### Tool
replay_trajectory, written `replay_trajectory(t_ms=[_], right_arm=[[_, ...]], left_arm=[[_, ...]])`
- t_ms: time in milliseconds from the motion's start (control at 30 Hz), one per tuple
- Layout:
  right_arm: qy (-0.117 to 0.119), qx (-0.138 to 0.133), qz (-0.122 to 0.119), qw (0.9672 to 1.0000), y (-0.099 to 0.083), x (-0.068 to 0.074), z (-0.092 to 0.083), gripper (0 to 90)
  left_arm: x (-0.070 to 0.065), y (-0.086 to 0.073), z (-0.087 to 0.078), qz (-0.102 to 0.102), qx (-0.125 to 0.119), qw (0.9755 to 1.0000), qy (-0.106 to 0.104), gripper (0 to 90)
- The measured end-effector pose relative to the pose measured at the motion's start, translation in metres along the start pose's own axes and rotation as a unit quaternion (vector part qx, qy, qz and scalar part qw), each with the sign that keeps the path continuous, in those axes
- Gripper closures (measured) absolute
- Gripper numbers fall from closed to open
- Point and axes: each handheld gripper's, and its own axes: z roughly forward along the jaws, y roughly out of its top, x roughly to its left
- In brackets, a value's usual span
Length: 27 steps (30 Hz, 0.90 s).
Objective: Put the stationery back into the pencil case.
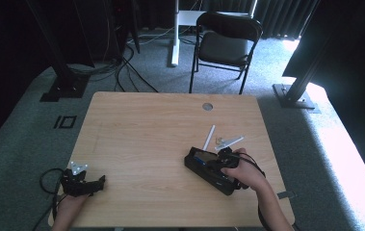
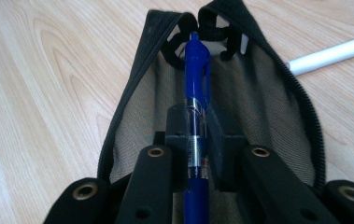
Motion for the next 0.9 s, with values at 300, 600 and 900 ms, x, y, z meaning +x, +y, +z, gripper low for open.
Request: replay_trajectory(t_ms=[300,600,900], right_arm=[[-0.013,0.029,-0.01,0.9995,0.005,0.007,0.011,79.4],[-0.024,0.042,-0.009,0.9988,0.006,0.009,0.02,79.4],[-0.01,0.05,-0.008,0.9987,0.005,0.011,0.023,76.2]], left_arm=[[0.0,0.0,0.0,0.0,0.0,1.0,0.0,0.4],[0.0,0.0,0.0,0.0,0.0,1.0,0.0,0.4],[0.0,0.0,0.0,0.0,0.0,1.0,0.0,0.4]])
